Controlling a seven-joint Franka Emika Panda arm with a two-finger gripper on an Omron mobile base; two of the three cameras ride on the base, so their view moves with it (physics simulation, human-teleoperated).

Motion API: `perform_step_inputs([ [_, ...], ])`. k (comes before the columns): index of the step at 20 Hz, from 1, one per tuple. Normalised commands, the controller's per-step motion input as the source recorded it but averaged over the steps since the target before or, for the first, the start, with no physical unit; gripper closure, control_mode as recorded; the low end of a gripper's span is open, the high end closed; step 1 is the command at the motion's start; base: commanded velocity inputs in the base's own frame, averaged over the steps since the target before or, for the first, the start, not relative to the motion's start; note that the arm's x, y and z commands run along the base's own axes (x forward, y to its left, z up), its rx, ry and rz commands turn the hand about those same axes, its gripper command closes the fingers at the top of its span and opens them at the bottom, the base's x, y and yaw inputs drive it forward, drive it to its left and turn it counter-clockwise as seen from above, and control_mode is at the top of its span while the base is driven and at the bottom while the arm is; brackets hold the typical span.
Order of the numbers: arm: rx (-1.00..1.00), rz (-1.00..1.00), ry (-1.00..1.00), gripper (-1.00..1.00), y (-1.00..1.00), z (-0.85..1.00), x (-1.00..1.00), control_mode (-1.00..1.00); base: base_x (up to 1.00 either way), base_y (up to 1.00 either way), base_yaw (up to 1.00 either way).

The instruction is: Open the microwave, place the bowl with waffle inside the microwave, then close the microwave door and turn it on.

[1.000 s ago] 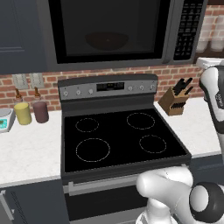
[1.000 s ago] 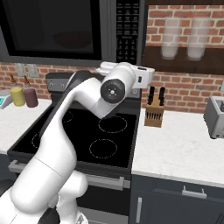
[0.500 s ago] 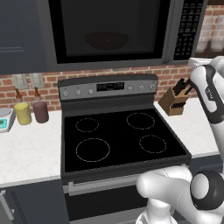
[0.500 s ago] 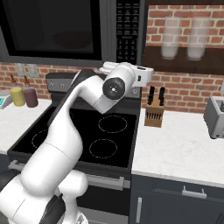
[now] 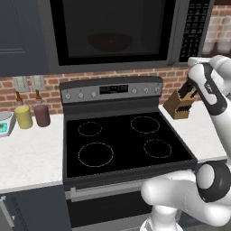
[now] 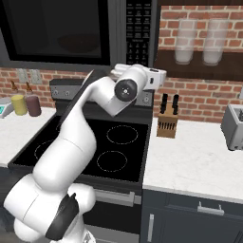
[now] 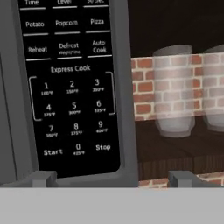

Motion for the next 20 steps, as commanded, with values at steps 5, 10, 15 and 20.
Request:
perform_step_inputs([
  [5,0.00,0.00,0.00,-1.00,0.00,0.00,0.42,-1.00,0.00,0.00,0.00],
  [10,0.00,0.00,0.00,-1.00,0.00,0.00,0.34,-1.00,0.00,0.00,0.00],
  [15,0.00,0.00,0.00,-1.00,0.00,0.00,0.28,-1.00,0.00,0.00,0.00],
  [20,0.00,0.00,0.02,-1.00,0.00,0.00,0.24,-1.00,0.00,0.00,0.00],
])
